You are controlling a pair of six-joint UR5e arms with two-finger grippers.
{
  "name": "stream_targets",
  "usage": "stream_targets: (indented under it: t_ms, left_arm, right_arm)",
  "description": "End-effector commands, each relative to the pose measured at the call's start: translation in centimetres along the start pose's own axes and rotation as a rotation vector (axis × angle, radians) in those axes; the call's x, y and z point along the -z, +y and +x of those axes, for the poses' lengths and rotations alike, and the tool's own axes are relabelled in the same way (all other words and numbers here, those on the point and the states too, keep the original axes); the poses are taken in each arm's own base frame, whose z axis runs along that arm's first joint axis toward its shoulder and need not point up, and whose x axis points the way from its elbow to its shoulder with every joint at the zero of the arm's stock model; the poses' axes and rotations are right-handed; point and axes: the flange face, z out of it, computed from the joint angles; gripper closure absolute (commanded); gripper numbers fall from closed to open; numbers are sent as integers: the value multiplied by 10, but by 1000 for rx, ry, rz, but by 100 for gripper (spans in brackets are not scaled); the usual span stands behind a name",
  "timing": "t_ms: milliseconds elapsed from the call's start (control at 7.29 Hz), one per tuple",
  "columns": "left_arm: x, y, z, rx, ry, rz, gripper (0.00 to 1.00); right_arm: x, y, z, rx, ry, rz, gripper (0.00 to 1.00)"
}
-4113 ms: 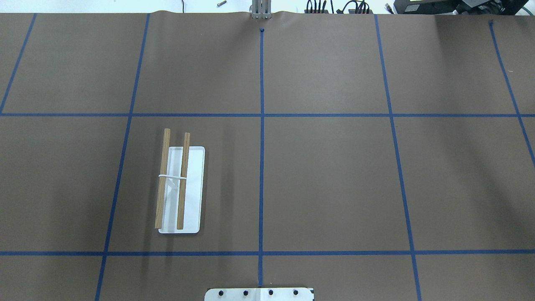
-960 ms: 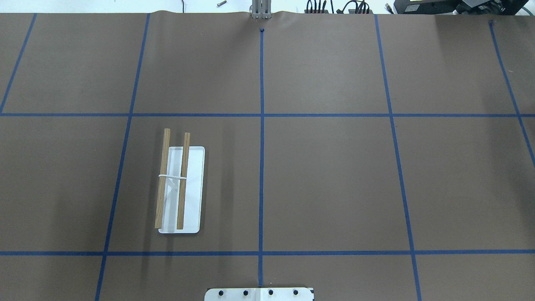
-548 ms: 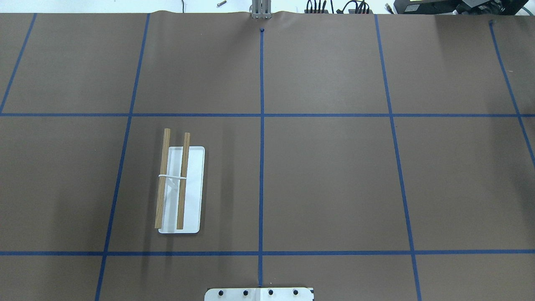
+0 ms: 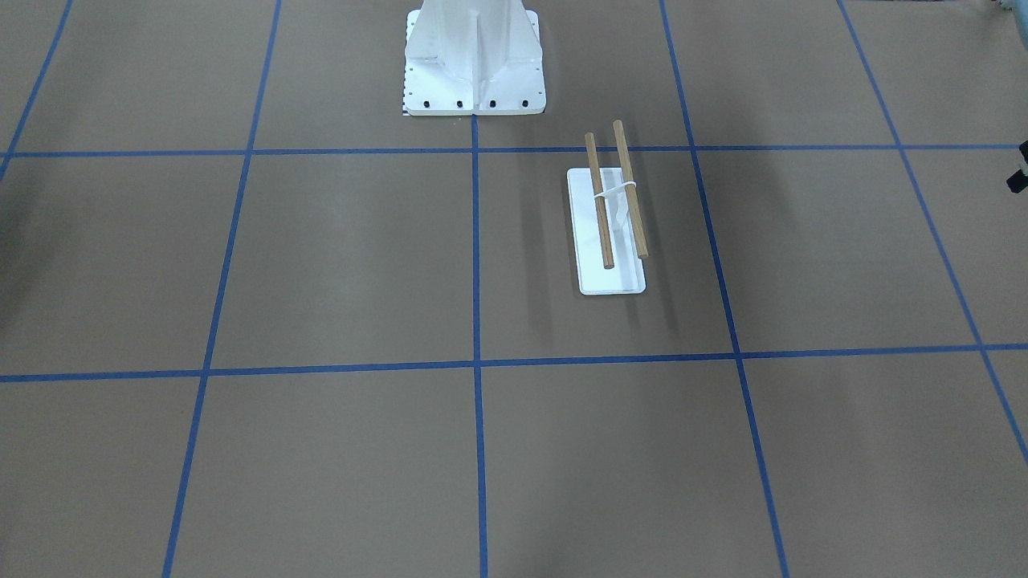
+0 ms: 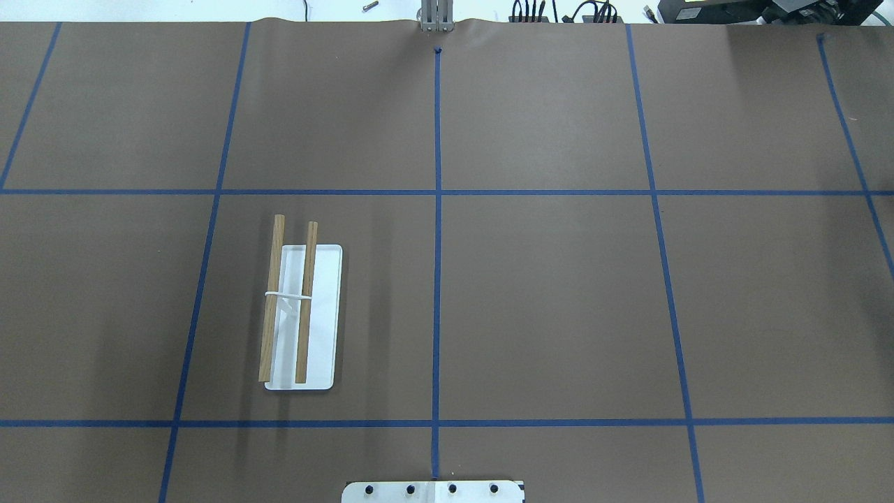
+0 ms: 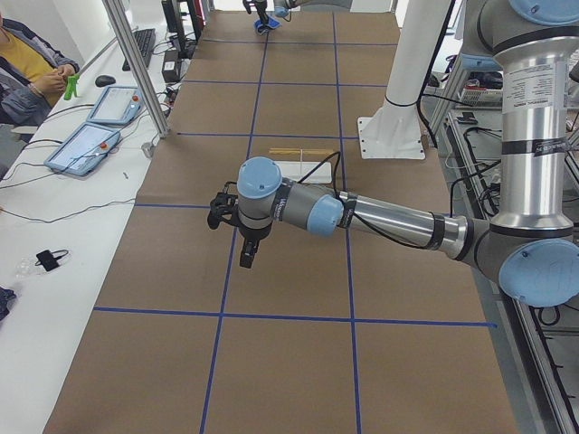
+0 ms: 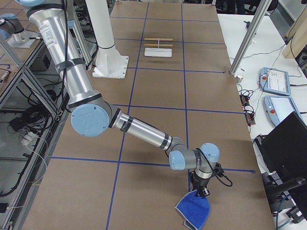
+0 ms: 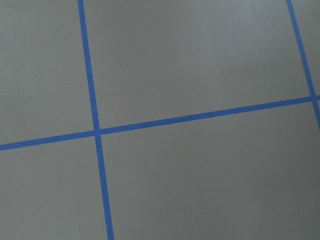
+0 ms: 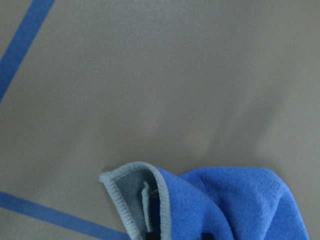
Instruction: Hang towel on rack
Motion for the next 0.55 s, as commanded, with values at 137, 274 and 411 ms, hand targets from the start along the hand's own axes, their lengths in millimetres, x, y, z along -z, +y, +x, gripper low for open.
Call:
stream_targets:
  t_ms: [137,274,411]
  left_arm:
    - [0,0,2,1,19,-4,2]
    - [0,1,7,0,75,-11,2]
    - [9,0,19,-18,118,0,2]
  right_arm:
    - [40,-12,24,-51,-31,71,100]
    - [72,-22,24,-81,-132,131,100]
    - [125,-39,10,-125,-164,129,100]
